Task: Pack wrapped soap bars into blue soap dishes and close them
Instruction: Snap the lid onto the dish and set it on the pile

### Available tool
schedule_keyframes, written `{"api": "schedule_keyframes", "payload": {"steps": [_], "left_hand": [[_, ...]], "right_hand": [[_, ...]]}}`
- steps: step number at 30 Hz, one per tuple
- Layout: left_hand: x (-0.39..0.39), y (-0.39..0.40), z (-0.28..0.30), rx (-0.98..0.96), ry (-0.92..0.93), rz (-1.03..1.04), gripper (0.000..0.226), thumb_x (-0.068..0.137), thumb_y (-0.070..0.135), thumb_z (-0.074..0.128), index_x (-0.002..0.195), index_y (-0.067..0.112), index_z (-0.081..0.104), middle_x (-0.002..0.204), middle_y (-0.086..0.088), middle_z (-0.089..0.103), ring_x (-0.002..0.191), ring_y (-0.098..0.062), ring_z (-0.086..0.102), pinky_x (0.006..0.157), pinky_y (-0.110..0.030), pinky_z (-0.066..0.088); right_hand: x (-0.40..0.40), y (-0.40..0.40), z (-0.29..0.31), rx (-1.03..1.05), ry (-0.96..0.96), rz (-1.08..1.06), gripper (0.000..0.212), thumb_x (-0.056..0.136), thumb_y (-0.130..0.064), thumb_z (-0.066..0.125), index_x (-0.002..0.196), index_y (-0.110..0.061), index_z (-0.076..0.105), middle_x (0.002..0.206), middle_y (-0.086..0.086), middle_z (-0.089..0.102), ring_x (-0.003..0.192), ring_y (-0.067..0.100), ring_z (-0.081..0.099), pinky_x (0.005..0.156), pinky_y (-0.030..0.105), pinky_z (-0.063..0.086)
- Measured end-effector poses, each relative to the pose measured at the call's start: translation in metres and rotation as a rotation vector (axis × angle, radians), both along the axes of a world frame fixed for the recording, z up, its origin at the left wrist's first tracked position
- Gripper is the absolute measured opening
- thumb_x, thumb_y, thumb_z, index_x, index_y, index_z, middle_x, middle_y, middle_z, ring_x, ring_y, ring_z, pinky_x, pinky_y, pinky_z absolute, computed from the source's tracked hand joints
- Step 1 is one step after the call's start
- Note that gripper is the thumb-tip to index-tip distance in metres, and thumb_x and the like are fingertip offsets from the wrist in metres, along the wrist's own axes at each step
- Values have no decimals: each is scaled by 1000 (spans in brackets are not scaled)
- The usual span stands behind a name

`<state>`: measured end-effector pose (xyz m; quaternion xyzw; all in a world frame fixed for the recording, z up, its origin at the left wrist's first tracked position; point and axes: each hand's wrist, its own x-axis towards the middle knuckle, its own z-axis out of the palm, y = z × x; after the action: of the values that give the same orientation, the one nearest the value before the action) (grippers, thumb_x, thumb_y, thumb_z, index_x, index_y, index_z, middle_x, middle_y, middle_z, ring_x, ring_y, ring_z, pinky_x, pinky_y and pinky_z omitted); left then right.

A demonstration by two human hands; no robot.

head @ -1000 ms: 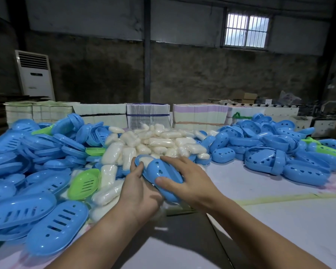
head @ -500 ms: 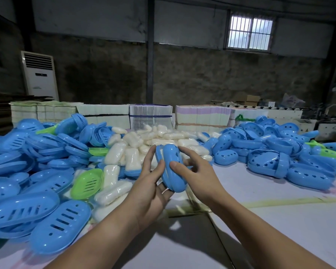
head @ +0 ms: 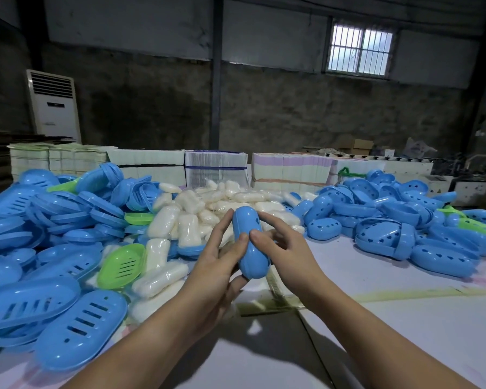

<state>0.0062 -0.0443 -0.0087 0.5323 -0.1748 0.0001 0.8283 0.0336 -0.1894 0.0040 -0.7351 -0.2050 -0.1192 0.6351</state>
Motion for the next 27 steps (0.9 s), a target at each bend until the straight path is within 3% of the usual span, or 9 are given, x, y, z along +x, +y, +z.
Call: {"api": "schedule_keyframes", "payload": {"steps": [3,7,10,14,18,22,27], "left_hand": [[2,1,5,-27,26,6,41,97,30,56,133,48,54,118,-4,75,107,-18,72,80,-33,62],[1,2,8,-17,-4,37,39,104,19,48,133,45,54,110,-6,77,105,-21,73,74,-31,61],[-1,-1,7,-62,5,25,37,105,20,46,129,46,55,112,-6,76,106,-22,73,73,-33,62],[-2,-1,9,-140,22,-15,38,97,24,52,130,43,57,114,-7,76,105,-26,73,78,-38,63],[-3,0,12,-156,-5,-10,48,85,25,58,132,39,55,111,-8,76,101,-28,74,74,-40,63],[-6,-1,14,-133,-32,12,43,95,19,52,134,36,53,113,-10,75,103,-27,73,73,-39,63],[-13,-2,20,-30,-99,101,40,96,17,54,128,41,57,111,-11,75,102,-25,74,71,-32,61]], "right_hand": [[2,0,0,-5,-2,27,44,89,-38,69,131,-40,57,97,0,67,91,7,68,75,21,53],[1,-2,3,-36,4,106,49,91,-34,67,137,-40,52,84,-16,69,90,0,67,77,15,52],[-3,-2,5,-48,-11,112,52,91,-37,65,138,-47,45,99,-7,67,91,-6,65,74,9,49],[-7,3,3,-53,-51,88,57,93,-39,62,146,-40,41,110,-17,62,93,-13,61,72,7,47],[-7,1,3,-91,-44,90,59,94,-44,58,149,-41,36,122,-12,59,98,-15,59,77,7,47],[-7,-2,5,-89,-33,137,58,96,-38,58,149,-40,34,131,-9,59,104,-14,58,80,6,46],[-9,-4,4,-49,-44,157,55,99,-34,54,149,-42,34,120,-21,65,110,-7,60,87,11,46]]}}
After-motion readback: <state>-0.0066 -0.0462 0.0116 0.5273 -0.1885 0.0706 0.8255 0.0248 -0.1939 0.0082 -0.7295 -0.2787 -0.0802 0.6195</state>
